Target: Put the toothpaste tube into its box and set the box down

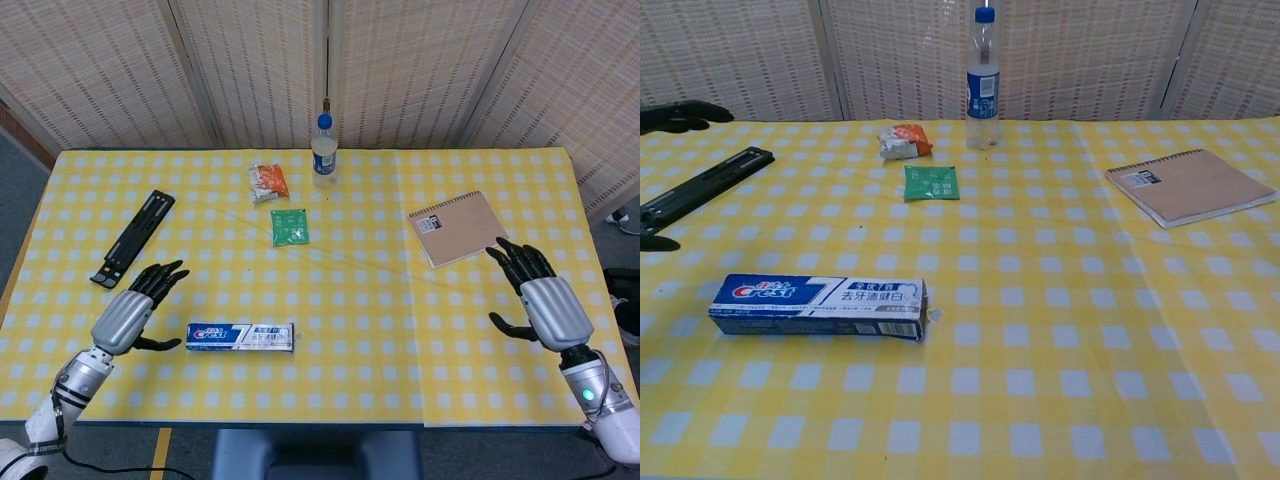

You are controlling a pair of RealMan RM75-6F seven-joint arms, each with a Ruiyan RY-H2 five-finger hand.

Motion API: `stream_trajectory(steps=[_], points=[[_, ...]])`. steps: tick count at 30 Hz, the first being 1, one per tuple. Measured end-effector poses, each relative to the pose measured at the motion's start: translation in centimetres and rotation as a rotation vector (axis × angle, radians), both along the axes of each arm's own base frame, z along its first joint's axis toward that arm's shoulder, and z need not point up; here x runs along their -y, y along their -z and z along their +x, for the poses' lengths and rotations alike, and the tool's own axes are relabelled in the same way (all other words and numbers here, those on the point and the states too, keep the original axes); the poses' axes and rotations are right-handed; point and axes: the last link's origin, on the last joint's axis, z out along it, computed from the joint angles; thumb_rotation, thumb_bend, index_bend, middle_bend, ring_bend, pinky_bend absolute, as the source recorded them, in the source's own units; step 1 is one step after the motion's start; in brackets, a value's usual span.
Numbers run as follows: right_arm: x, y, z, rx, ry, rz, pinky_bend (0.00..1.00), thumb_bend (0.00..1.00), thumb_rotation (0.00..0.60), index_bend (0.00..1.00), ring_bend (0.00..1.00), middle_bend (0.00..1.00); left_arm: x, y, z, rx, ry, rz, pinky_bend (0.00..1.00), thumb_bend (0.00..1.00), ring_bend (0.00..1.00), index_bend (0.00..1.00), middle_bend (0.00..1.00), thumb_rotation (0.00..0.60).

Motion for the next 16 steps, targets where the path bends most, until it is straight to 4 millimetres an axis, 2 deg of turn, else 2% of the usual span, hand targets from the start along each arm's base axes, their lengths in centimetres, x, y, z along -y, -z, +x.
stream_trajectory(steps=[4, 7, 11, 16], points=[[-2.0, 0.8, -1.1, -0.053, 0.013, -0.033, 0.0, 0.32, 0.6, 0.0, 0.0, 0.0, 3.0, -2.9, -2.0, -0.155, -0.048, 0.174, 0.0, 0.12, 0.0, 0.0, 0.0, 0.6], [-3.8, 1.9, -2.2, -0.059, 0.03, -0.065, 0.0, 0.33, 0.6, 0.0, 0.0, 0.0, 5.8, -3.9, -3.9, -0.289, -0.092, 0.292, 0.0, 0.12, 0.0, 0.01, 0.0, 0.6], [-5.9, 3.6, -4.1, -0.077, 0.074, -0.056, 0.0, 0.32, 0.6, 0.0, 0.0, 0.0, 9.6, -4.2, -5.8, -0.376, -0.168, 0.394, 0.0, 0.12, 0.0, 0.01, 0.0, 0.6], [-6.4, 3.8, -4.2, -0.1, 0.072, -0.041, 0.0, 0.33, 0.6, 0.0, 0.0, 0.0, 11.0, -3.7, -5.7, -0.352, -0.155, 0.374, 0.0, 0.12, 0.0, 0.02, 0.0, 0.6]])
